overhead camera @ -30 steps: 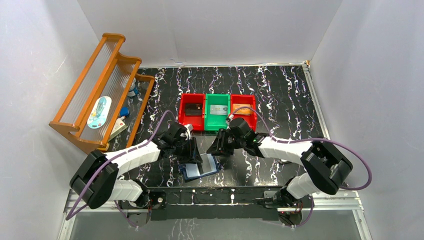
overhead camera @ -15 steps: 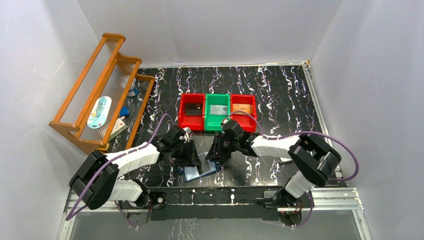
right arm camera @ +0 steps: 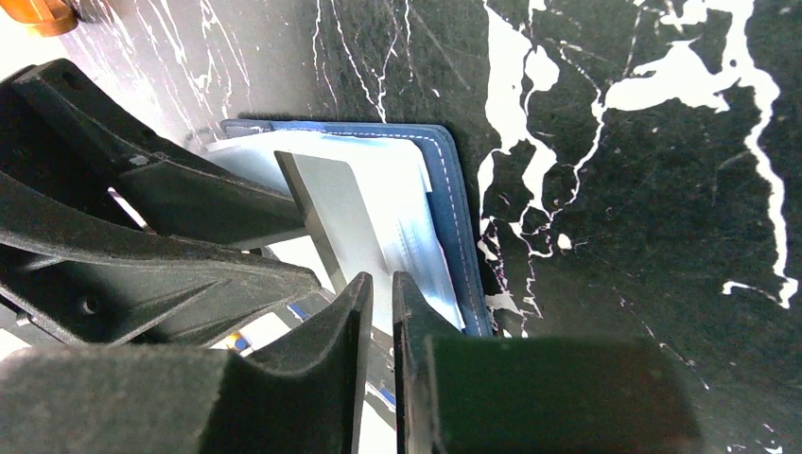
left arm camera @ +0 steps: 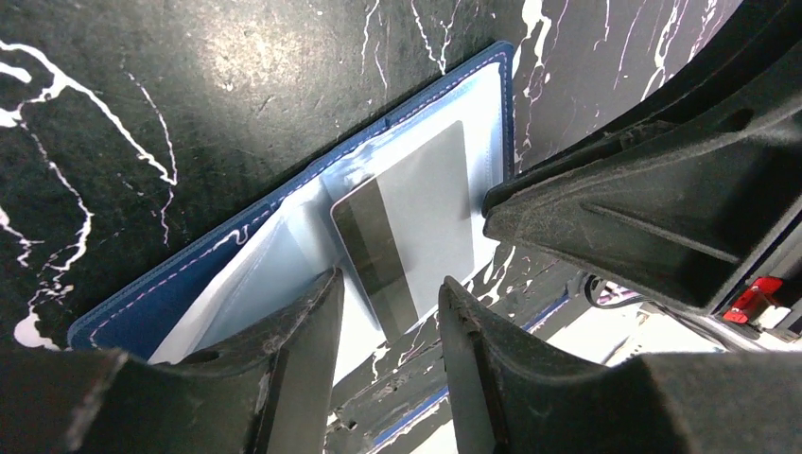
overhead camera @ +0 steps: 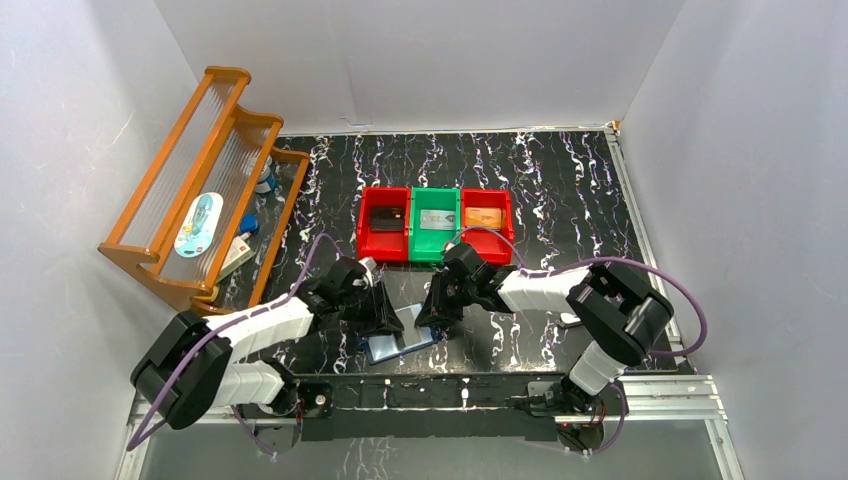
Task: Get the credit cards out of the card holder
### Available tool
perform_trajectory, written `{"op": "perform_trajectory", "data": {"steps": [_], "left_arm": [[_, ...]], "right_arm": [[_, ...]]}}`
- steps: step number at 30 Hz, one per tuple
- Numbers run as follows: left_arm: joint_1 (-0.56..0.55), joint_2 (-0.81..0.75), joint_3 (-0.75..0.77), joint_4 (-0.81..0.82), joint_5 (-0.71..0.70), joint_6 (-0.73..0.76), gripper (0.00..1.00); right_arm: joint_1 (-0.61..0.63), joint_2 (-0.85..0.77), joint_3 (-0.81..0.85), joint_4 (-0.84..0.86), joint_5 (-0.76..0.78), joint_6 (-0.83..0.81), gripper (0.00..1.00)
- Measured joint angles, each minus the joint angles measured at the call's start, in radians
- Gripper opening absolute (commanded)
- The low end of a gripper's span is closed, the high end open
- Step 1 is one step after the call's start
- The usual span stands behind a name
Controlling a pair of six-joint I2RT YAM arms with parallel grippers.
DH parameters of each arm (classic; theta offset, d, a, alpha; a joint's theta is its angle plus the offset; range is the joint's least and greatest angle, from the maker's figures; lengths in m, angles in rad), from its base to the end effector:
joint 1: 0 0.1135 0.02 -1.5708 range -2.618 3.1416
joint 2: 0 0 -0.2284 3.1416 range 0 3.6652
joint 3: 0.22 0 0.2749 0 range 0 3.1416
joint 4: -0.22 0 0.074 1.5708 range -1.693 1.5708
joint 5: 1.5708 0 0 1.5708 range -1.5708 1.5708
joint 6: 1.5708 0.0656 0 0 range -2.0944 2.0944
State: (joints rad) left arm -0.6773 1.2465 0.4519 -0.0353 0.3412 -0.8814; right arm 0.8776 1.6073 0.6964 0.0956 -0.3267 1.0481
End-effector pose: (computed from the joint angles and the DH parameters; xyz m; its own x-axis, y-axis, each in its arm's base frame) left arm 0.1964 -0.1861 0.0804 -0.9572 -0.1633 -0.2388 0.0439 0.7339 -0.6779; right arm 0.1969 0.2700 0.0675 -0.9853 0.0982 -0.1399 -0.0308 0.7028 0.7107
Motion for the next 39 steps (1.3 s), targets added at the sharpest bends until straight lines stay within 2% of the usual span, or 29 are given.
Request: {"op": "perform_trajectory", "data": {"steps": [8, 14, 23, 33, 39], "left_arm": [[0.0, -0.065, -0.11, 0.133, -0.003, -0.115, 0.32], [0.0, -0.096, -0.173, 0.211, -0.011, -0.195, 0.21], [0.001, -0.149, -0.197, 0.2, -0.051, -0.227, 0.08], [0.001, -0.158, -0.197, 0.195, -0.056, -0.23, 0.0], [0.002, -0.158, -0.196, 0.196, -0.056, -0.23, 0.0]], "right_arm": [[0.0, 0.013, 0.002, 0.0, -0.021, 0.001, 0.2], [0.0, 0.018, 0.003, 0.001, -0.028, 0.0, 0.2], [0.0, 0.031, 0.016, -0.003, -0.04, -0.001, 0.2], [0.0, 0.031, 0.022, -0.017, -0.039, -0.005, 0.21], [0.0, 0.031, 0.023, -0.018, -0.038, -0.005, 0.21]]}}
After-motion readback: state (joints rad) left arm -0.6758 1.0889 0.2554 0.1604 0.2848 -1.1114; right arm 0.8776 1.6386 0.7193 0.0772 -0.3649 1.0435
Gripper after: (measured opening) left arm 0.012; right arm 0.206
